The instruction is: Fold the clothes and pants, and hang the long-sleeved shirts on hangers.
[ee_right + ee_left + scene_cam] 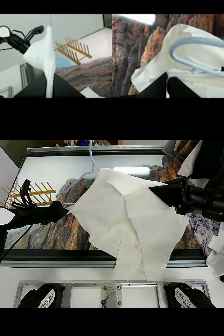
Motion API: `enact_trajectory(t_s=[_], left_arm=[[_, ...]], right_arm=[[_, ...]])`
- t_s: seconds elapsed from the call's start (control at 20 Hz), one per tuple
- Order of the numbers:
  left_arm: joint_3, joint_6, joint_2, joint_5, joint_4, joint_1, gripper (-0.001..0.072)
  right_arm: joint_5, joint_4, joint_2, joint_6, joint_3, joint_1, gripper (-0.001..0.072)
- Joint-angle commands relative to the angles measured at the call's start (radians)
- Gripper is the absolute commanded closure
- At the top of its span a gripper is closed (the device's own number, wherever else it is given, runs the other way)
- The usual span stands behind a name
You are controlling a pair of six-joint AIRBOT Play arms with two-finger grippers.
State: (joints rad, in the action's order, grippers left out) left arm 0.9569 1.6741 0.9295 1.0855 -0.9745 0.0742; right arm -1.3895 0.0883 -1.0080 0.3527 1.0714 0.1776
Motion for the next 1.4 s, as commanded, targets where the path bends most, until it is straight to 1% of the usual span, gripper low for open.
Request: enact_trajectory(t_s=[0.0,0.2,0.3,0.45,0.8,1.0,1.25,1.35], left_arm=[[0.000,-0.003,0.001,0.003,-0.003,-0.028,0.0690],[0.000,-0.003,0.051,0.035,0.020,-0.039,0.0690],[0.001,-0.018,0.059,0.018,0.056,-0.039,0.0690],[0.001,-0.018,0.006,-0.065,0.059,-0.039,0.0690],[0.001,-0.018,-0.054,-0.077,0.061,-0.039,0.0690],[0.001,-0.018,-0.023,-0.066,0.058,-0.039,0.0690],[0.001,-0.018,0.024,-0.077,0.057,-0.005,0.0690],[0.001,-0.018,0.037,-0.076,0.057,0.029,0.0690]], right_arm=[[0.005,0.143,0.000,0.004,0.000,0.001,0.0686],[0.005,0.145,0.000,0.019,0.000,0.001,0.0686],[0.010,0.144,0.000,0.019,0.000,0.000,0.0686],[0.033,0.134,0.000,0.018,0.000,0.000,0.0686],[0.107,0.139,0.000,-0.002,0.000,-0.061,0.0686],[0.095,0.205,0.000,-0.005,0.000,-0.086,0.0686],[0.074,0.193,0.003,0.019,0.000,-0.086,0.0686],[0.073,0.158,0.007,0.043,0.000,-0.086,0.0686]])
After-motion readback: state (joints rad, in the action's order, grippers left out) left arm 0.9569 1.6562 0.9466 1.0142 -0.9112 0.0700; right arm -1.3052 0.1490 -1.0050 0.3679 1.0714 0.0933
